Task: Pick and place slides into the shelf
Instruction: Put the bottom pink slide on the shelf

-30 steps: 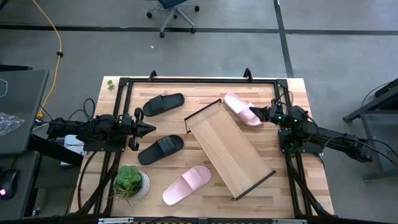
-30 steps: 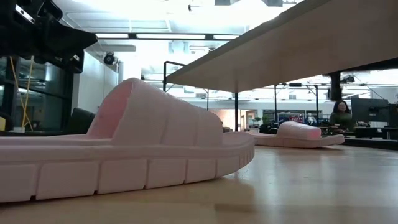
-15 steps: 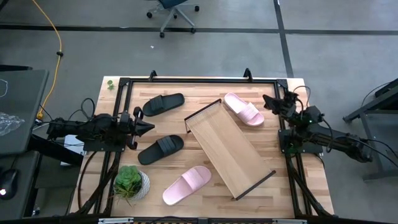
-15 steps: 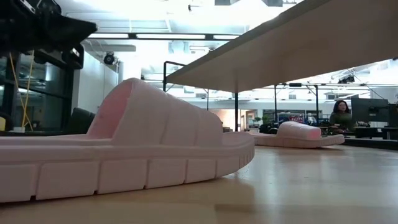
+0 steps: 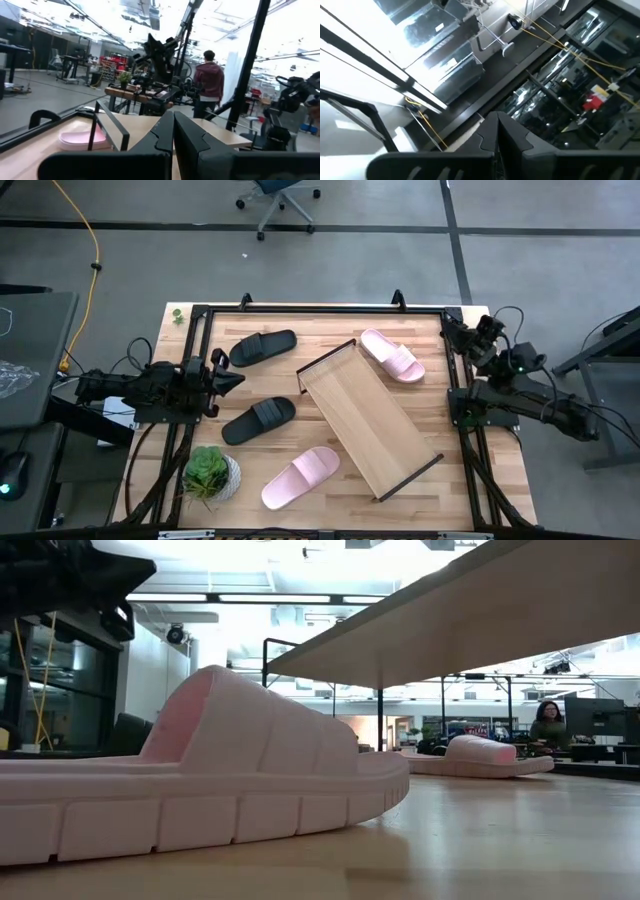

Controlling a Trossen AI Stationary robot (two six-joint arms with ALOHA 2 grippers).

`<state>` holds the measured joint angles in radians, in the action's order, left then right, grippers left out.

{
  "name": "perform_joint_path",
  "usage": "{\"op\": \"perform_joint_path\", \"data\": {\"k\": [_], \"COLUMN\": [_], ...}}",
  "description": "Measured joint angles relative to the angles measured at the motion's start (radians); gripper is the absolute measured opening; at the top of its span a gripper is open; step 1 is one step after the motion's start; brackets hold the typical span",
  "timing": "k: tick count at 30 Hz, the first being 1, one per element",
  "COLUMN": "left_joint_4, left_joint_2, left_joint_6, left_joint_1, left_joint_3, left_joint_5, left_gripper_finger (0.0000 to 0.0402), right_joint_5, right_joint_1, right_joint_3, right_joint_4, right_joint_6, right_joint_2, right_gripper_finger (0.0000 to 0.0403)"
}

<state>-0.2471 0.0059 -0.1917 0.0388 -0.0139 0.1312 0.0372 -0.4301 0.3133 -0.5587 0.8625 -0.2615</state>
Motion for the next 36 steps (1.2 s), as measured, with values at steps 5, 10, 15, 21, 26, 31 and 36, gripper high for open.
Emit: {"op": "perform_joint_path", "data": {"k": [5, 10, 15, 21, 26, 31, 36], "left_joint_4": [-0.017, -0.051, -0.054, -0.092, -0.178, -0.082, 0.161], "left_joint_2": [0.0, 0.0, 0.0, 0.0, 0.0, 0.005, 0.042], "left_joint_6": [0.002, 0.003, 0.003, 0.0, 0.0, 0.005, 0.01], "left_joint_1": [0.0, 0.0, 0.0, 0.0, 0.0, 0.0, 0.0], "left_joint_3": [0.0, 0.0, 0.0, 0.0, 0.0, -0.078, -0.213], "left_joint_5": [0.019, 0.02, 0.02, 0.02, 0.037, 0.072, 0.084], "left_gripper_finger": [0.0001, 0.0001, 0.0001, 0.0001, 0.0001, 0.0001, 0.0001], "right_joint_5": [0.0, 0.0, 0.0, 0.007, 0.008, 0.008, 0.001], "right_joint_1": [0.0, 0.0, 0.0, 0.0, 0.0, 0.0, 0.0], "right_joint_3": [0.077, 0.119, 0.119, 0.119, 0.119, 0.12, 0.12], "right_joint_4": [0.151, 0.258, 0.257, 0.257, 0.256, 0.255, 0.255], "right_joint_6": [-0.056, -0.064, -0.078, -0.078, -0.082, -0.086, -0.085], "right_joint_2": [0.0, 0.0, 0.0, 0.0, 0.0, -0.01, -0.058], "right_gripper_finger": [0.0, 0.0, 0.0, 0.0, 0.0, 0.0, 0.0]}}
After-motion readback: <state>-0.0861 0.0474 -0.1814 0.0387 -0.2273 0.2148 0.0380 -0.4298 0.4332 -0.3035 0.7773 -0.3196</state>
